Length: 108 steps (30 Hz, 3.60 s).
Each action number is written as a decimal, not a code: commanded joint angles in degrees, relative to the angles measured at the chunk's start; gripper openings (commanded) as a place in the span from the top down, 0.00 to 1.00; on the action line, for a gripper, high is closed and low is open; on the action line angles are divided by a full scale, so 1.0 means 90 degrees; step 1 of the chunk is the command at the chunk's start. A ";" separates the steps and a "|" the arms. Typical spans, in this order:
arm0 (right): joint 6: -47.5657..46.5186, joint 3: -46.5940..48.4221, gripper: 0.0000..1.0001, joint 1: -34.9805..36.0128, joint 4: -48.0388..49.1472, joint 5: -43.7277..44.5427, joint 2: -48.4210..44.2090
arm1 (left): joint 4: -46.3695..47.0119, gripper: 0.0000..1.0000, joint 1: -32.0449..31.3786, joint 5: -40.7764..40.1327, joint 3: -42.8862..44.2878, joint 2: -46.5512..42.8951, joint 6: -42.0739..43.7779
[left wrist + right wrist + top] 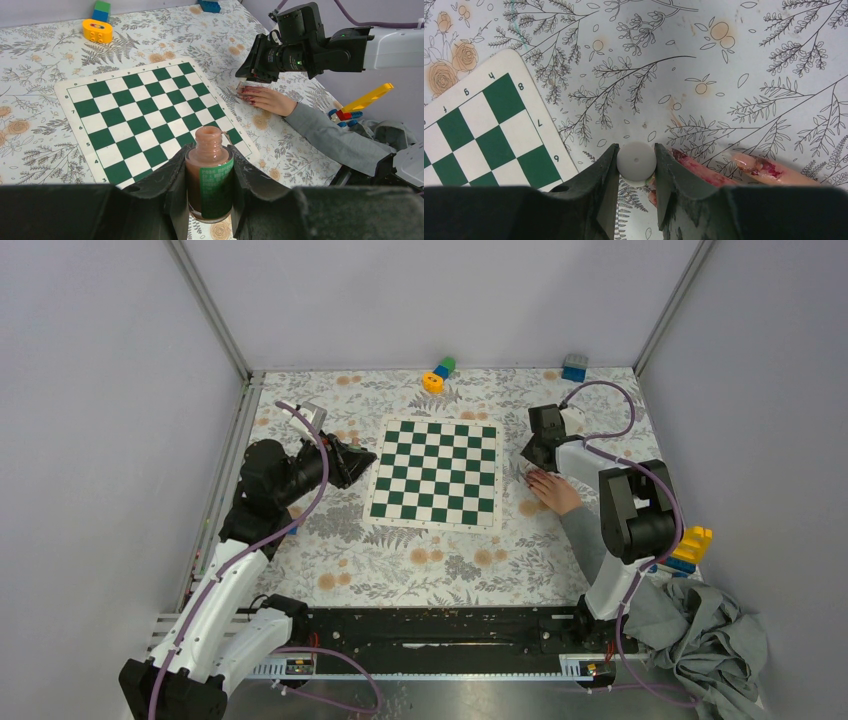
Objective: Paint the nails
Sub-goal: Paint the nail polish on the nail.
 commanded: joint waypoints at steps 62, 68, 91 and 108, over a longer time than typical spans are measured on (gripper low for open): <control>0.0134 0.0585 1.00 0.0109 -0.0937 0.0511 0.0142 | 0.0199 1.00 -0.0025 -0.0053 0.0023 -0.0271 0.0100; 0.0098 0.0510 1.00 0.0104 -0.0937 0.0469 0.0073 | 0.0199 1.00 -0.0023 -0.0050 0.0024 -0.0281 0.0096; 0.0055 0.0672 1.00 0.0109 -0.0945 0.0272 -0.0106 | 0.0198 1.00 -0.0049 -0.0055 0.0029 -0.0310 0.0101; 0.0156 0.0973 1.00 0.0104 -0.1052 0.0115 0.0384 | 0.0179 1.00 -0.0048 -0.0086 0.0033 -0.0290 0.0115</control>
